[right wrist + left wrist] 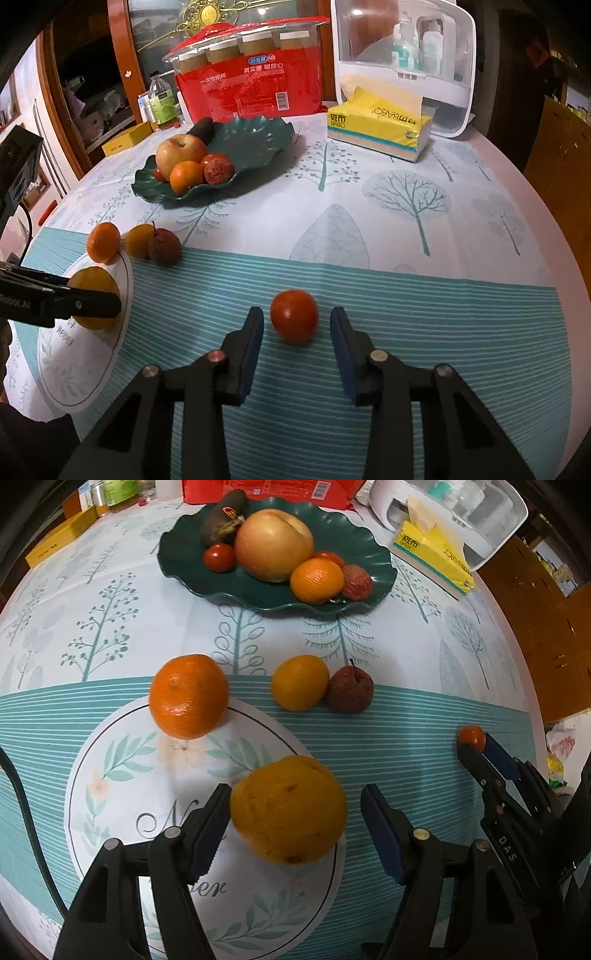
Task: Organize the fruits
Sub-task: 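Grasp the yellow grapefruit with the left tool while the right tool grasps a red tomato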
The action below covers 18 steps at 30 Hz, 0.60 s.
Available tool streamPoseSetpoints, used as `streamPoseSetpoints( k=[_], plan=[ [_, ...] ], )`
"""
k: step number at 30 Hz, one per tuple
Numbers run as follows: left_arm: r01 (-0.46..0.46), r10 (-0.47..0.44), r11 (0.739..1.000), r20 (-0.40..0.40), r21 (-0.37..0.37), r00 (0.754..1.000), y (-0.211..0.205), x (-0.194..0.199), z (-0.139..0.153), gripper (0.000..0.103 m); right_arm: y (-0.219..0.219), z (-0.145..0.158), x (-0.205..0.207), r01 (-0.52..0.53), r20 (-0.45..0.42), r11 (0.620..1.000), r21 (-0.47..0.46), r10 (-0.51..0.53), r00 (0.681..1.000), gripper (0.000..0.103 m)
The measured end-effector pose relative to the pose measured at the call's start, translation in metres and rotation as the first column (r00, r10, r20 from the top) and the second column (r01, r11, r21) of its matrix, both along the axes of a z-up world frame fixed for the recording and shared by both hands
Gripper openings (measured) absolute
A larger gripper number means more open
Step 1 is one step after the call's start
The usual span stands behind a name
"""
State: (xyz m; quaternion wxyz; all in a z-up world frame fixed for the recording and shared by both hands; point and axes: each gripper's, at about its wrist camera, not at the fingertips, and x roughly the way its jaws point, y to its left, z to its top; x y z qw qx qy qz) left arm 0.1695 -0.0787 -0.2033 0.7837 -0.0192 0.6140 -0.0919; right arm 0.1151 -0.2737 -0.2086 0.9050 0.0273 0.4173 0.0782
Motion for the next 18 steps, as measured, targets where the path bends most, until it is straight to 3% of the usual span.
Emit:
streamPoseSetpoints(
  k=[5,18],
  plan=[
    [0.006,-0.006,1.000,0.001,0.016,1.000,-0.005,0.003,-0.002,0.053,0.001,-0.002,0.001,-0.005,-0.005,1.000,-0.006,0.005,1.000,0.027],
    [-0.012,0.013,1.000,0.020,-0.027,1.000,0.009,-0.003,0.005,0.050,0.012,0.007,-0.001,-0.057,-0.007,0.998,-0.025,0.056,0.998,0.026]
  ],
)
